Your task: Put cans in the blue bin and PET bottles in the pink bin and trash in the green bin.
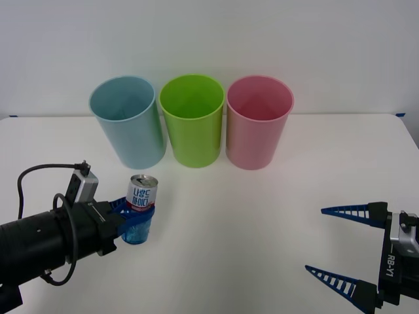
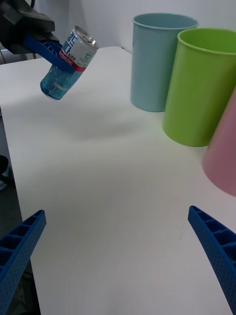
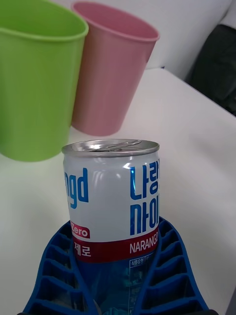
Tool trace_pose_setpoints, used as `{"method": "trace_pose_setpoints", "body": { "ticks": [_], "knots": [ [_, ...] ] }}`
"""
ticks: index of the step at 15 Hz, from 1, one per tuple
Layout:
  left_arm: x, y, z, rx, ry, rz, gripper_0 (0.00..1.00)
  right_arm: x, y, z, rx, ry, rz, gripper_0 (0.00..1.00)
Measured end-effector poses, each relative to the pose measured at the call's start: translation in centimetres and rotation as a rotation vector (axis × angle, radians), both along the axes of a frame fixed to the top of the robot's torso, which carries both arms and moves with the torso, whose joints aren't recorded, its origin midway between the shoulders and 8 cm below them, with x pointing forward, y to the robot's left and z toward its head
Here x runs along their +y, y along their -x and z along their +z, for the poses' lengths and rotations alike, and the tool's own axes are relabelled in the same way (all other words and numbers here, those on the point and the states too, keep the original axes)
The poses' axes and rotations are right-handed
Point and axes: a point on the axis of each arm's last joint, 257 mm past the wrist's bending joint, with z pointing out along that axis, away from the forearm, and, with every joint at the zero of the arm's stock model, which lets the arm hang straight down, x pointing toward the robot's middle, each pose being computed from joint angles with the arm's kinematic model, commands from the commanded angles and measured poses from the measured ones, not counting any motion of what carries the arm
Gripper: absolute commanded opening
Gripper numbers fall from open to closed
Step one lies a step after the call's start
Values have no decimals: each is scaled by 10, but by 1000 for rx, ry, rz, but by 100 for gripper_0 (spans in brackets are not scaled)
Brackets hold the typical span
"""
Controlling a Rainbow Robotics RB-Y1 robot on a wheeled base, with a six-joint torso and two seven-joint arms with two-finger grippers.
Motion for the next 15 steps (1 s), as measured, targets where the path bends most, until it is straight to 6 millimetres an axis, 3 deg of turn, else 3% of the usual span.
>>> {"method": "trace_pose_setpoints", "body": {
  "ticks": [4,8,15],
  "knots": [
    [-6,2,52,-63,180,-34,4,0,0,0,0,0,0,100],
    [12,-4,85,-138,234,-10,3,0,0,0,0,0,0,100],
    [18,-67,160,-300,314,117,4,0,0,0,0,0,0,100]
  ]
}}
